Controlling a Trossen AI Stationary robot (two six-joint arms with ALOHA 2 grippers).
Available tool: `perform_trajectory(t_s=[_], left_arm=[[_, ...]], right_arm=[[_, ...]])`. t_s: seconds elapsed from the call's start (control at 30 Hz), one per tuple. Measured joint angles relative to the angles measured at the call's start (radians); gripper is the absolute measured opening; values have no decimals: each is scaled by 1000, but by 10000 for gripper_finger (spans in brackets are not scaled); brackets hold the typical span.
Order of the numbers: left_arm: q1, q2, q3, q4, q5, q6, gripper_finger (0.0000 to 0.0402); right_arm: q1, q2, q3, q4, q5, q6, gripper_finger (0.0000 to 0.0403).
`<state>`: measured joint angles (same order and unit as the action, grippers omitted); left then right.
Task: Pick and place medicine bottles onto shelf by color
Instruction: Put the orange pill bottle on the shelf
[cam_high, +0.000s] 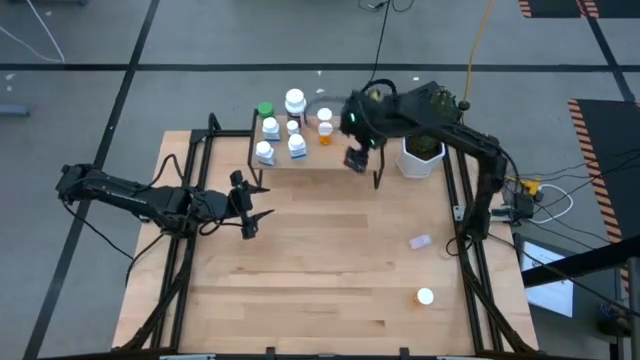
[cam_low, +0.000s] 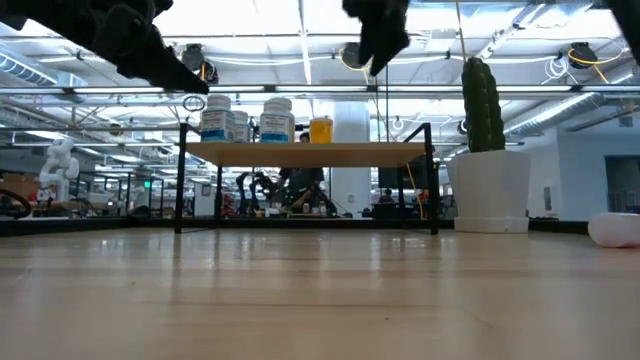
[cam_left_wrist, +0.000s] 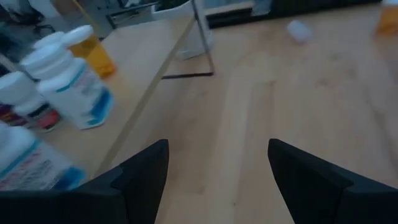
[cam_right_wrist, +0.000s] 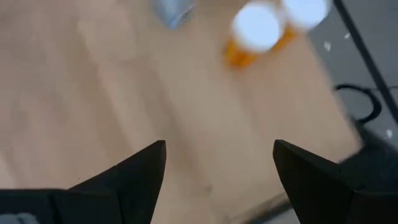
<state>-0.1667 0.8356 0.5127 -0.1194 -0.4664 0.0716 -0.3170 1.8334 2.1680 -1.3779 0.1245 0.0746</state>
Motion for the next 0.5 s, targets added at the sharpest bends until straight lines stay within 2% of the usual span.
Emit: perform_trajectory(t_s=[0.13, 0.23, 0.37, 0.5], left_arm=[[-1, 20, -1, 56, 117, -90, 273], [-29, 62, -42, 176, 202, -168, 273], [-98, 176, -96, 418, 205, -210, 273], [-153, 312, -86, 582, 197, -232, 273]], right_arm=[[170, -105, -193, 18, 59, 153, 292], [322, -190, -380, 59, 94, 294, 292], [525, -296, -614, 85, 137, 504, 287], [712, -401, -799, 117, 140, 750, 277]])
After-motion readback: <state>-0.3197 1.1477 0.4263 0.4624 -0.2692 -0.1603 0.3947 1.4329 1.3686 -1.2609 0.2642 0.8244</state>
